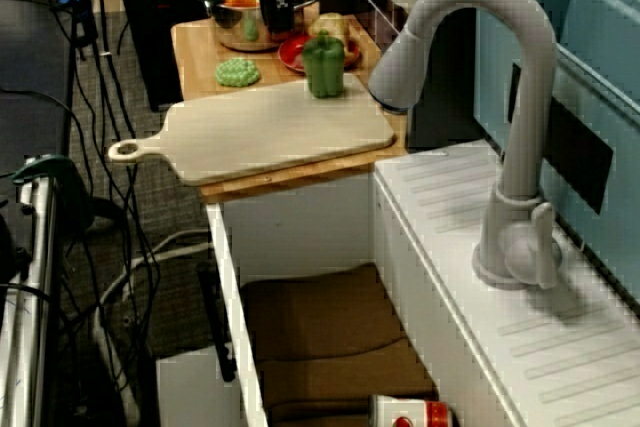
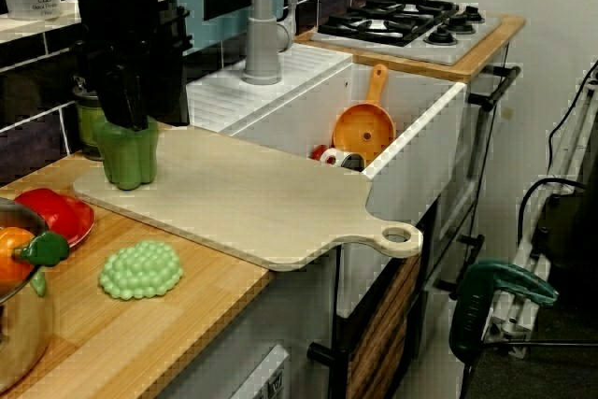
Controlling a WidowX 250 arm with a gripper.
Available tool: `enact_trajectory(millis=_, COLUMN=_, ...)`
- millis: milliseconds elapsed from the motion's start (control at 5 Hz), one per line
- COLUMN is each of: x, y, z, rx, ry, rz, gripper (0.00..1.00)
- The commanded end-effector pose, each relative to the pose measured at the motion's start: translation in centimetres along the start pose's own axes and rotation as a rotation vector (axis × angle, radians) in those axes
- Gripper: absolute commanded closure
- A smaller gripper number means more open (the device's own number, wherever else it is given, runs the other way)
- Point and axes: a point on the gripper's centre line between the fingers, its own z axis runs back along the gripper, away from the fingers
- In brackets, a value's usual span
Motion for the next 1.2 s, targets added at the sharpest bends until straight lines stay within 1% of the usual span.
enact_trajectory(millis=0, x=0.9, y=-0.2, z=2.3, rx=0.09, ry=-0.087, rz=0.019, gripper=0.0)
enact_trajectory(millis=400, x=1.3, y=-1.1, z=2.4, rx=0.109, ry=-0.123, rz=0.004, gripper=0.0)
enact_trajectory(millis=600, x=1.5, y=-1.4, z=2.3, rx=0.114, ry=-0.123, rz=-0.001, gripper=0.0)
enact_trajectory(millis=1000, x=2.1, y=-1.5, z=2.6, rx=0.1, ry=-0.106, rz=-0.003, gripper=0.0)
